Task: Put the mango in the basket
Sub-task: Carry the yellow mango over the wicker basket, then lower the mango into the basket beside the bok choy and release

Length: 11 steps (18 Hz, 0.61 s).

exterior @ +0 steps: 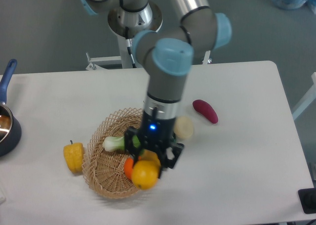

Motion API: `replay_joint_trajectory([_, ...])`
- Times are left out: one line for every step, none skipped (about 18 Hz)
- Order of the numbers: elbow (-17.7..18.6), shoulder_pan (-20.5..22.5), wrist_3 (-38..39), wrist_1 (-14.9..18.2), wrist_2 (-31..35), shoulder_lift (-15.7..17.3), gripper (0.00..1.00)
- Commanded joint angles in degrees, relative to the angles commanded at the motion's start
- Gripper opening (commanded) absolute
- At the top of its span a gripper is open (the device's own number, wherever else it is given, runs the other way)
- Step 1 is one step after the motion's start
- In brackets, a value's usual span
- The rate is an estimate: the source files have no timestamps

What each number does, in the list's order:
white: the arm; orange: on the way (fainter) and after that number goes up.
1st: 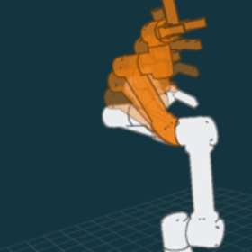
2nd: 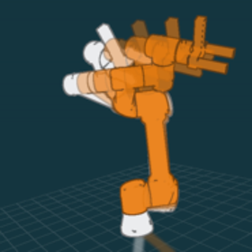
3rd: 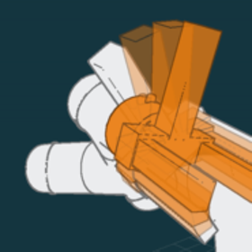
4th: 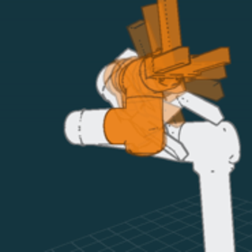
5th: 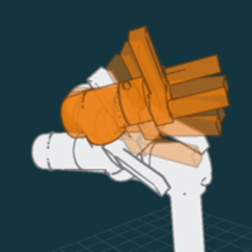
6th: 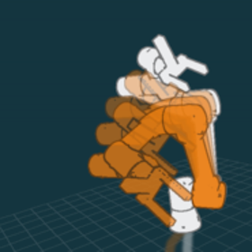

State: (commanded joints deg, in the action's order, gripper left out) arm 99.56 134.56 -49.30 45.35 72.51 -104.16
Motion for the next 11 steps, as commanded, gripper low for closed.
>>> replay_joint_trajectory([2.11, -0.26, -0.53, 0.09, 0.18, 1.41, 0.38])
replay_joint_trajectory([4.22, -0.35, -1.84, 0.09, 0.18, 2.46, 0.38])
replay_joint_trajectory([5.98, -0.27, -2.98, 0.09, 0.18, 3.26, 0.38])
replay_joint_trajectory([7.13, -0.27, -2.91, 0.18, 0.18, 3.96, 0.38])
replay_joint_trajectory([8.19, -0.35, -2.73, 0.79, 0.27, 4.58, 0.38])
replay_joint_trajectory([9.41, -0.36, -2.99, 1.92, 0.79, 5.19, 0.38])
replay_joint_trajectory([10.38, -0.36, -3.34, 2.72, 1.92, 5.98, 0.38])
replay_joint_trajectory([11.7, -0.27, -3.61, 2.81, 2.98, 6.34, 0.38])
replay_joint_trajectory([12.41, -0.27, -3.87, 2.82, 3.77, 6.52, 0.38])
replay_joint_trajectory([12.5, -0.35, -3.87, 2.82, 4.22, 6.52, 0.38])
replay_joint_trajectory([12.68, -0.44, -3.78, 2.9, 4.74, 6.52, 0.38])
